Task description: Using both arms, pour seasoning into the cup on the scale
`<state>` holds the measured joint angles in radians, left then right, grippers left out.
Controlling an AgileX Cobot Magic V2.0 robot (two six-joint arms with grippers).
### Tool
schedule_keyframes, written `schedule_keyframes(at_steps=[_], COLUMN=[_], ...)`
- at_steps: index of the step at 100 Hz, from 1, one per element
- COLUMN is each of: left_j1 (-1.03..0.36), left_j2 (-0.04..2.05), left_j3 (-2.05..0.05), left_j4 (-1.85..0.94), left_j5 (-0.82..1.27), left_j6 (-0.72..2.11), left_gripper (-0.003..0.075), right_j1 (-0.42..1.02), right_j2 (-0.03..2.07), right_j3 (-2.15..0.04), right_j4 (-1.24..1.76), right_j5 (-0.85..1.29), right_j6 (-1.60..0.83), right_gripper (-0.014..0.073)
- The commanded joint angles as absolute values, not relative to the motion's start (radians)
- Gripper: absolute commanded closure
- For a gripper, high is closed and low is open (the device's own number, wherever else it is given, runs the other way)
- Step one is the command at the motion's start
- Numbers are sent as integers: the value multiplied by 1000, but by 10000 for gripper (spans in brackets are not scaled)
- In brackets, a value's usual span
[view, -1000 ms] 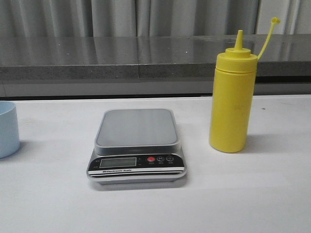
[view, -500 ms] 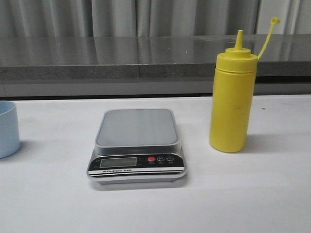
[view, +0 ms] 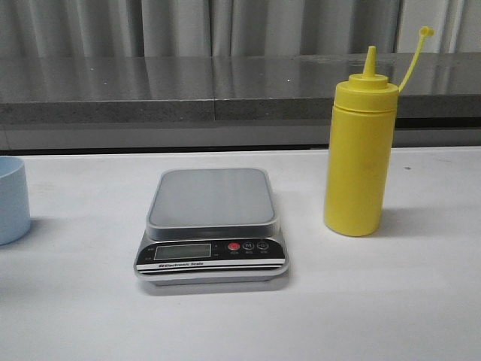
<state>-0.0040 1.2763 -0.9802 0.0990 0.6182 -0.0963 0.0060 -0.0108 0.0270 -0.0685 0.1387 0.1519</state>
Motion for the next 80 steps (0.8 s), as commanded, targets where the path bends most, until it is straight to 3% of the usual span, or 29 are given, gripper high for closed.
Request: schedule_keyframes(at_steps=[1, 13, 20, 28, 41, 47, 80], left_j1=[-9, -9, -9, -9, -9, -9, -9], left_j2=[1289, 1306, 1310, 1310, 1310, 1310, 1368], left_j3=[-1027, -1027, -1027, -1027, -1027, -1027, -1027], left_j4=[93, 93, 93, 93, 93, 93, 91], left_j5=[578, 576, 576, 576, 576, 573, 557], left_j6=[-102, -102, -102, -102, -102, -102, -102], left_gripper=[739, 727, 665, 532, 222, 149, 134], right_j1=[-1, -1, -1, -1, -1, -1, -1], right_j2=[-30, -30, -30, -30, -30, -30, -30], right_j3=[6, 6, 6, 6, 6, 6, 6], right_j4=[-75, -75, -75, -75, -75, -75, -75], right_j5=[59, 59, 59, 59, 59, 59, 59], right_j6=[141, 141, 141, 141, 141, 141, 141], right_gripper=[660, 660, 660, 660, 660, 660, 660])
